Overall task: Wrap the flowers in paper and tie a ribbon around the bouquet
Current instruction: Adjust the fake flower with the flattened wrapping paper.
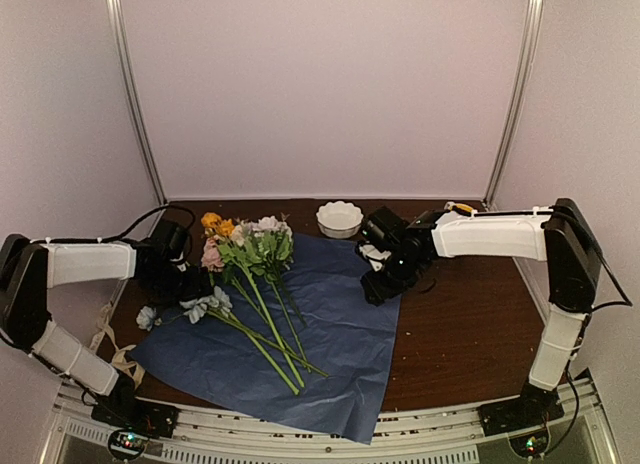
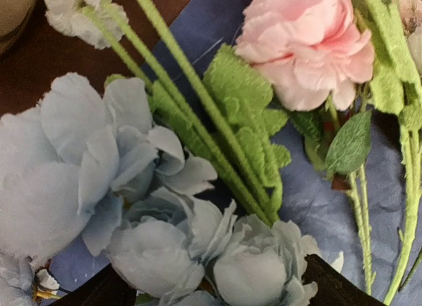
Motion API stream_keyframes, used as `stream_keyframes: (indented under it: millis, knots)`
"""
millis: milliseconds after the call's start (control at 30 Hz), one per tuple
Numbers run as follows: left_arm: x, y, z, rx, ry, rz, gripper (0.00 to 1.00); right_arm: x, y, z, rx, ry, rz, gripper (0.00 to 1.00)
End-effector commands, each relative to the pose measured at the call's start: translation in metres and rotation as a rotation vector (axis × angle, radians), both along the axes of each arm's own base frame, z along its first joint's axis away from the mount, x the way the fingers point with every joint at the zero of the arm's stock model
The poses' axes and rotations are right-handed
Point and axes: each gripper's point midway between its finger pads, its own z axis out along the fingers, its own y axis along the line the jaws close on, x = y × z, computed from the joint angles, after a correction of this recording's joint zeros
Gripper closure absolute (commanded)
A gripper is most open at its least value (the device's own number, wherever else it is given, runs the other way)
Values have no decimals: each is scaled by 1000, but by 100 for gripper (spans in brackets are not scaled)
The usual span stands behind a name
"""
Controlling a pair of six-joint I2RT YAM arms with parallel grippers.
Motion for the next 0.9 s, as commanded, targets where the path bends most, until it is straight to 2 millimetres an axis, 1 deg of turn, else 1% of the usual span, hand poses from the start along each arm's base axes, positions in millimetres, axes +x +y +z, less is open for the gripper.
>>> stream_keyframes:
  millis: [0,100,200,267,400,533,633,733,867]
  knots:
    - [51,-18,17,-36,-136,-41,13,-7,-7,-8,38,5,-26,43]
    - [69,-39,17,-34,-158,-123,15,-14,-9,-20,42,32,-29,43]
    - [83,-59,21,-32,-178,-186,15,-16,-11,-22,42,37,-30,43]
    - [91,-66,23,-42,-196,-197,15,-16,-11,-19,43,30,-30,44]
    - [101,-73,23,-58,-203,-199,15,-18,-12,-10,53,22,-24,43]
    - [100,-74,17,-53,-185,-205,15,-29,-14,1,62,27,12,44]
    - [97,-72,17,-39,-181,-207,16,-47,-16,7,67,43,54,44]
    - [95,-66,20,3,-165,-209,14,-67,-25,3,62,94,60,44]
    - [93,-53,34,82,-157,-188,10,-92,-38,-7,60,159,40,44]
